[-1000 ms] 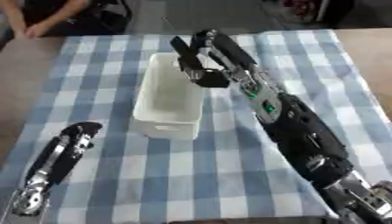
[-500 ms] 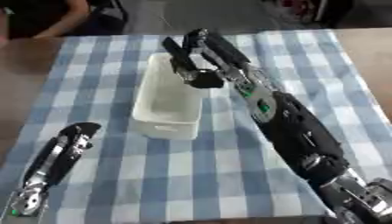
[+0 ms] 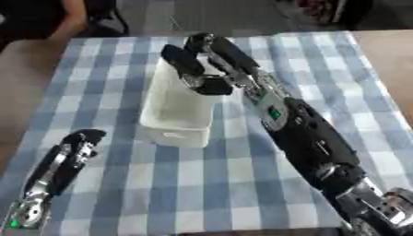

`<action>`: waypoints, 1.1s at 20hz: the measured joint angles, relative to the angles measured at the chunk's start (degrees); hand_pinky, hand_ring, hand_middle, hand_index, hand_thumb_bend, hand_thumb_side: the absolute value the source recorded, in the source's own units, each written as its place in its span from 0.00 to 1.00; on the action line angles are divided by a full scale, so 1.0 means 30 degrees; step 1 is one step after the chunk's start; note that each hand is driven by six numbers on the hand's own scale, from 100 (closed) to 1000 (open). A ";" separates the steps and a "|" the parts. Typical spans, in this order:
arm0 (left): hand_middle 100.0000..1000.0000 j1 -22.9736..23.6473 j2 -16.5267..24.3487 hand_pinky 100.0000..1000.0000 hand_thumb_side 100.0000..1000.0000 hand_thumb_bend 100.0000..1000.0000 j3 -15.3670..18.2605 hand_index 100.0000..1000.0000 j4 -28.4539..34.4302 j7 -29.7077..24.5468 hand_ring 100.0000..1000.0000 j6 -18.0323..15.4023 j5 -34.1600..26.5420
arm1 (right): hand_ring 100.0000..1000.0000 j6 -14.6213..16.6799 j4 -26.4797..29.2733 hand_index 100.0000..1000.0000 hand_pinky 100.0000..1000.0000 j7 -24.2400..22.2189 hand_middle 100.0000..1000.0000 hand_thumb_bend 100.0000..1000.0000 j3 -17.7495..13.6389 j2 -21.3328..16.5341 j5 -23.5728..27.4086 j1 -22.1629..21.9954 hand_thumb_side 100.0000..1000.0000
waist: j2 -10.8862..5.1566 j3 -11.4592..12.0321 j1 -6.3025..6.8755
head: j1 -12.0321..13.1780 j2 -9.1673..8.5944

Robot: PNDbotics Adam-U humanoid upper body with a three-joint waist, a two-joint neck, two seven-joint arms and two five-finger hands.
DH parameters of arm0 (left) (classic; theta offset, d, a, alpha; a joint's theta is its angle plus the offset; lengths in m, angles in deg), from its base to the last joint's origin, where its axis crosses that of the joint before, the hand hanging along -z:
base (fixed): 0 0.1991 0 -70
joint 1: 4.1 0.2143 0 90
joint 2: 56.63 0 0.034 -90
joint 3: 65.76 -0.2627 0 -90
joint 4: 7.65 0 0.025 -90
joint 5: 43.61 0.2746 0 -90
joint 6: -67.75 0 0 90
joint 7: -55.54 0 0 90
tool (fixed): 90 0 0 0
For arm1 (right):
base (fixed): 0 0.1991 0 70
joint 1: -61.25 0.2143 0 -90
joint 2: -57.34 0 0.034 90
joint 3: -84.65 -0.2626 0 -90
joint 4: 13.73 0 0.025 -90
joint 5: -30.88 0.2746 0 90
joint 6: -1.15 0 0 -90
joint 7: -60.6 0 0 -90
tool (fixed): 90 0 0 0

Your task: Pick up objects on the table and place them in the box.

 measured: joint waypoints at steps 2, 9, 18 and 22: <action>0.78 -0.0002 0.0000 0.65 1.00 1.00 -0.0001 0.79 0.0000 -0.0001 0.77 0.0001 0.0000 | 0.58 0.0233 0.0000 0.72 0.77 -0.0306 0.62 0.25 0.0032 0.0000 -0.0123 0.0000 0.77 | 0.0000 0.0000 -0.0002 | -0.0001 0.0000; 0.78 -0.0002 -0.0001 0.65 1.00 1.00 -0.0002 0.79 0.0000 -0.0001 0.77 0.0001 0.0000 | 0.61 0.0731 0.0001 0.80 0.80 -0.0960 0.66 0.41 0.0017 -0.0004 -0.0429 -0.0002 0.81 | -0.0001 0.0000 -0.0006 | -0.0001 0.0000; 0.78 -0.0002 -0.0001 0.65 1.00 1.00 -0.0002 0.79 0.0000 -0.0001 0.77 0.0001 0.0000 | 0.62 0.0756 0.0001 0.81 0.81 -0.1171 0.67 0.41 -0.0031 -0.0007 -0.0537 -0.0003 0.81 | -0.0002 -0.0032 -0.0006 | -0.0001 0.0000; 0.78 -0.0002 -0.0001 0.65 1.00 1.00 -0.0002 0.79 0.0000 -0.0001 0.77 0.0001 0.0000 | 0.62 0.0770 0.0002 0.82 0.82 -0.1210 0.67 0.43 -0.0031 -0.0007 -0.0587 -0.0003 0.81 | -0.0003 -0.0043 -0.0006 | -0.0001 0.0000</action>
